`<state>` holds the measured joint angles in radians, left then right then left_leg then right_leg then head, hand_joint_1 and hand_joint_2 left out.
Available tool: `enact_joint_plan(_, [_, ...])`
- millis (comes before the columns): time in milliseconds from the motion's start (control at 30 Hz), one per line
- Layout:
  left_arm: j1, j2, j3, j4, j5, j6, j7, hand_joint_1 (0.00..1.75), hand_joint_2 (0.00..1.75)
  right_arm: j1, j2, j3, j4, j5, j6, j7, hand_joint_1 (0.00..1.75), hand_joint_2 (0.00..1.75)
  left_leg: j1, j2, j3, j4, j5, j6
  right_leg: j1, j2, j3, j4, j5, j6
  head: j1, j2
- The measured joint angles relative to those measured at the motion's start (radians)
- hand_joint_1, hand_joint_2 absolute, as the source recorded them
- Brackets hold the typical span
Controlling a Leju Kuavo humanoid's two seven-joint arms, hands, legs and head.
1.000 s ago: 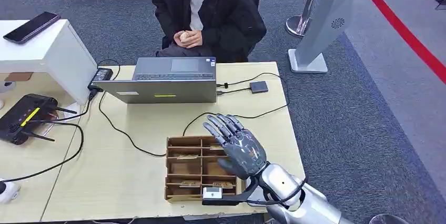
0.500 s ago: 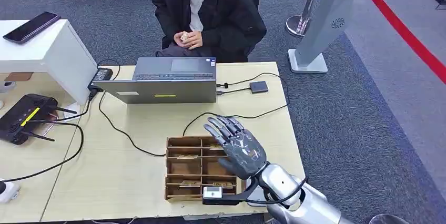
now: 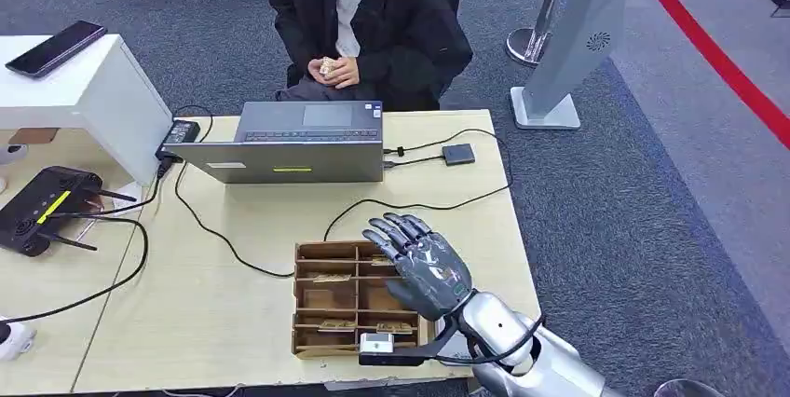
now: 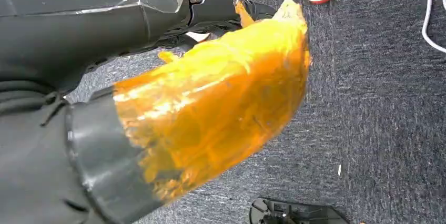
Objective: Pass the card to the sensor for recognition and then transmit it.
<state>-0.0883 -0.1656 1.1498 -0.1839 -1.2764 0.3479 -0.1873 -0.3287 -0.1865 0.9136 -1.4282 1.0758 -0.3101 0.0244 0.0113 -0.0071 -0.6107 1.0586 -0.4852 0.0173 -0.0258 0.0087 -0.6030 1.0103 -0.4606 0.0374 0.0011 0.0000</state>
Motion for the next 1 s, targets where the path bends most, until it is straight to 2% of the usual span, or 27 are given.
enact_joint_plan(100, [0.000,0.000,0.000,0.000,0.000,0.000,0.000,0.00,0.00,0.000,0.000,0.000,0.000,0.000,0.003,0.000,0.54,1.75,0.000,0.000,0.000,0.000,0.000,0.000,0.000,0.000,0.000,0.000,0.000,0.000,0.000,0.000])
enact_joint_plan(567, [0.000,0.000,0.000,0.000,0.001,0.000,0.000,0.00,0.00,0.000,0.000,0.000,0.006,0.001,0.019,0.000,0.54,1.75,0.000,0.000,0.000,0.000,0.000,0.000,0.000,0.000,0.000,0.000,0.000,0.000,0.000,0.000])
enact_joint_plan(1000, [0.000,0.000,0.000,0.000,0.002,0.000,0.000,0.00,0.00,-0.001,0.000,0.000,0.009,0.001,0.037,0.005,0.66,1.75,0.000,0.000,0.000,0.000,0.000,0.000,0.000,0.000,0.000,0.000,0.000,0.000,0.000,0.000])
